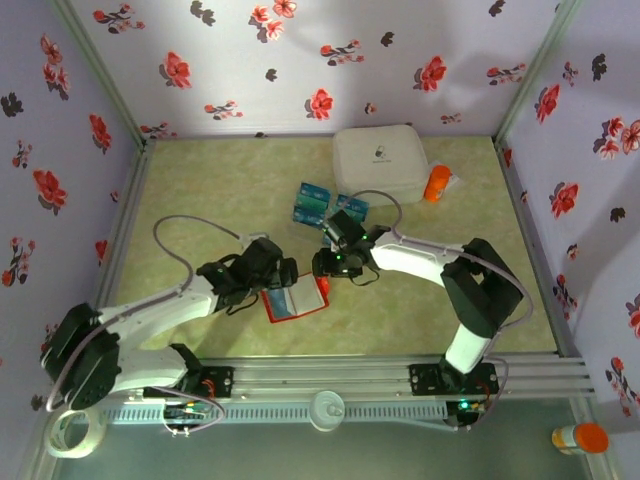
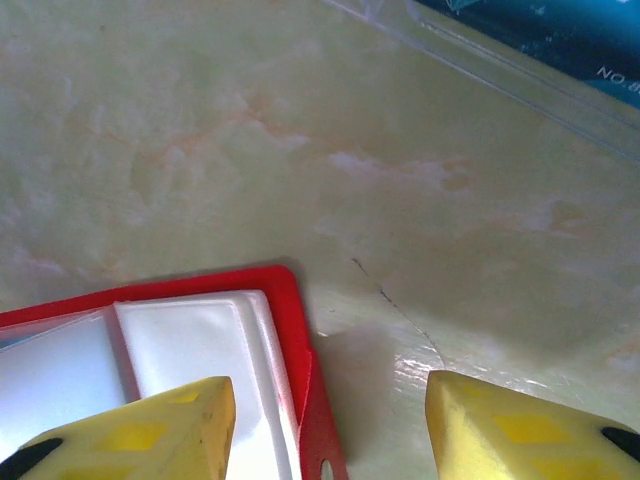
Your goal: Put the credit cards into the card holder
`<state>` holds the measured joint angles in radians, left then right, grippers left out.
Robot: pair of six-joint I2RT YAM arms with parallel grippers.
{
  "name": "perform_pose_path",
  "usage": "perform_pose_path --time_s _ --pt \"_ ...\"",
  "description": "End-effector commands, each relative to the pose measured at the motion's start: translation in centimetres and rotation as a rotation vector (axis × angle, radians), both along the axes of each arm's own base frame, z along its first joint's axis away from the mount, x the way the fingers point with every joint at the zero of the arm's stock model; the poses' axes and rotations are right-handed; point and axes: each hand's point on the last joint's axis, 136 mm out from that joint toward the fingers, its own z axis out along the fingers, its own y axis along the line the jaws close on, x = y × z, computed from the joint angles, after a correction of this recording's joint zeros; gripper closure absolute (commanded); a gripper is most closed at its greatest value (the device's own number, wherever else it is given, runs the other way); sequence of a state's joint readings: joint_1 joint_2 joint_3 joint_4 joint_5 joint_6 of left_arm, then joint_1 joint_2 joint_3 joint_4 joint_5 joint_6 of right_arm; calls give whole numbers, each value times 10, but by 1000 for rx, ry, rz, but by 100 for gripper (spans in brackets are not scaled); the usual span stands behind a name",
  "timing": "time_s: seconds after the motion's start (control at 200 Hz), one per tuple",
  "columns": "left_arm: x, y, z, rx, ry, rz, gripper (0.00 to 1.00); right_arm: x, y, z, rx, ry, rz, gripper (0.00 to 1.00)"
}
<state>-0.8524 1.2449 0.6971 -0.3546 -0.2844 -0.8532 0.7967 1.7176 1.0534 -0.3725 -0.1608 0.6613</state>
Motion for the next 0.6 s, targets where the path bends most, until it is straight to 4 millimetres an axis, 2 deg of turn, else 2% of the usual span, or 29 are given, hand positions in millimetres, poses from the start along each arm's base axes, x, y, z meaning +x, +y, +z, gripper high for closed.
perform_pose_path --time_s 0.0,0.1,0.225,0.445,0.555,0.595 --pt "-8 2 -14 90 52 -41 0 -2 1 -10 7 18 4 47" --pt "-17 13 -31 146 108 -22 0 -4 3 -15 14 31 3 49" --pt "-25 27 -40 178 130 14 0 -2 6 -18 20 36 1 55" --pt "-34 40 -45 170 136 56 0 -1 9 -24 23 44 1 88" --pt "-37 44 -49 164 135 65 0 1 6 -24 20 40 -9 100" --pt "-37 44 -50 158 134 66 0 2 4 -24 17 38 -14 100"
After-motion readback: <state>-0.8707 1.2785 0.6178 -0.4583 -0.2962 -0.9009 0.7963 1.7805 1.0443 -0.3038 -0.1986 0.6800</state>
